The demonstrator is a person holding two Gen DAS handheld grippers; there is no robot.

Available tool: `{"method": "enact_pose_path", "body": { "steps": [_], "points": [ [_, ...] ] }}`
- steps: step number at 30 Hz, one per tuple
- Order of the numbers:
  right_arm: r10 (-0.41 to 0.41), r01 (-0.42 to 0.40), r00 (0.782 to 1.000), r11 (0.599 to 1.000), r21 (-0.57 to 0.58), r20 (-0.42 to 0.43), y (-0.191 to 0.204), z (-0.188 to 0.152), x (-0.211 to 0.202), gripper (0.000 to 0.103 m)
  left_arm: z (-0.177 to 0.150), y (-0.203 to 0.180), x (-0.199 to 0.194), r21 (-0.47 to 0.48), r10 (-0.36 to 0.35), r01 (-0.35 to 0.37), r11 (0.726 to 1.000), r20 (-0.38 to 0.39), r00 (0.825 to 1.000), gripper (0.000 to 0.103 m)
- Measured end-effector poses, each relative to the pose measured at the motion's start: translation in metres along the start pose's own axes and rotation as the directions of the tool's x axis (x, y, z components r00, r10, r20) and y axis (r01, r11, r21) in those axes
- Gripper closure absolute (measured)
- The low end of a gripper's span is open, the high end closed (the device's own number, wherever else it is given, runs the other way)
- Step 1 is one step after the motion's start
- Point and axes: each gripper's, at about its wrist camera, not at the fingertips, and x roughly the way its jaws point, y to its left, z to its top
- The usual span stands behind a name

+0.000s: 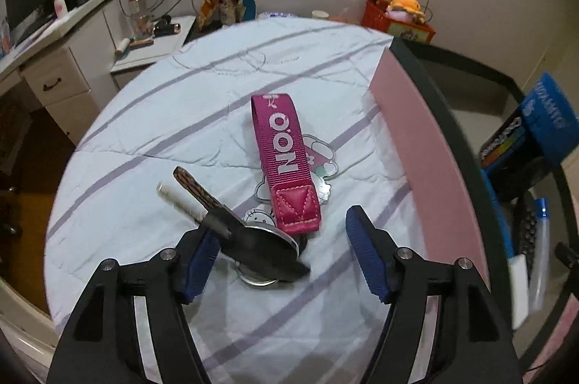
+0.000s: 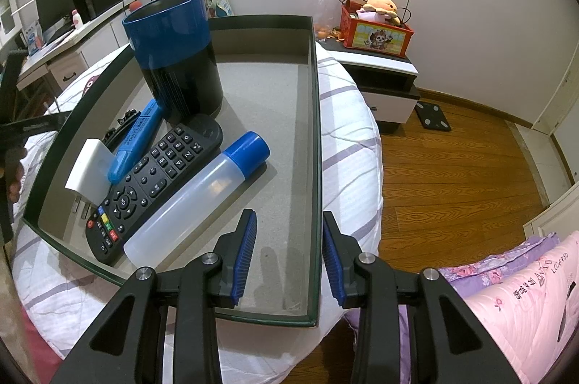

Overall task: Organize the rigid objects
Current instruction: 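Move the left tool to the pink NOO keychain and grasp its key, then lift the keychain with the left tool and carry it into the box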

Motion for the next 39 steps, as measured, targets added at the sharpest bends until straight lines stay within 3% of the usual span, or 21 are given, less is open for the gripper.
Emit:
{"method": "enact_pose_path", "body": {
  "steps": [5, 8, 9, 10, 17, 19, 31, 39],
  "points": [
    [0.000, 0.000, 1.000, 1.000, 0.000, 0.000, 0.000, 0.000, 0.000, 0.066, 0.001, -0.007, 0.007, 0.050, 0.031, -0.032, 0.998, 0.020, 0.999, 0.028],
    [0.000, 0.000, 1.000, 1.000, 0.002, 0.001, 0.001, 0.000, 0.000, 0.066, 0.002, -0.008, 0.006, 0.068, 0.052, -0.053, 0.996, 0.029, 0.998, 0.047],
    [0.001, -0.001, 1.000, 1.000, 0.003, 0.001, 0.000, 0.000, 0.000, 0.066, 0.003, -0.005, 0.005, 0.058, 0.048, -0.050, 0.997, 0.035, 0.998, 0.061],
    [0.001, -0.001, 1.000, 1.000, 0.003, 0.002, 0.000, 0.000, -0.001, 0.066, 0.003, -0.001, 0.003, 0.044, 0.039, -0.040, 0.998, 0.039, 0.998, 0.064],
    [0.001, -0.001, 1.000, 1.000, 0.003, 0.001, 0.000, 0.000, -0.001, 0.066, -0.007, 0.000, -0.008, 0.033, 0.027, -0.029, 0.999, 0.066, 0.997, 0.065],
    [0.001, -0.001, 1.000, 1.000, 0.002, 0.001, 0.001, 0.000, -0.001, 0.066, -0.012, 0.000, -0.017, 0.033, 0.022, -0.025, 0.999, 0.081, 0.996, 0.071],
    [0.003, -0.003, 1.000, 1.000, 0.006, 0.003, 0.000, 0.000, -0.001, 0.066, -0.044, 0.006, -0.063, 0.004, -0.022, 0.022, 1.000, 0.143, 0.989, 0.071],
    [0.003, -0.003, 1.000, 1.000, 0.013, -0.001, 0.000, 0.000, 0.000, 0.066, -0.051, -0.001, -0.113, 0.011, -0.066, 0.065, 0.998, 0.245, 0.967, 0.071]
  ]
}}
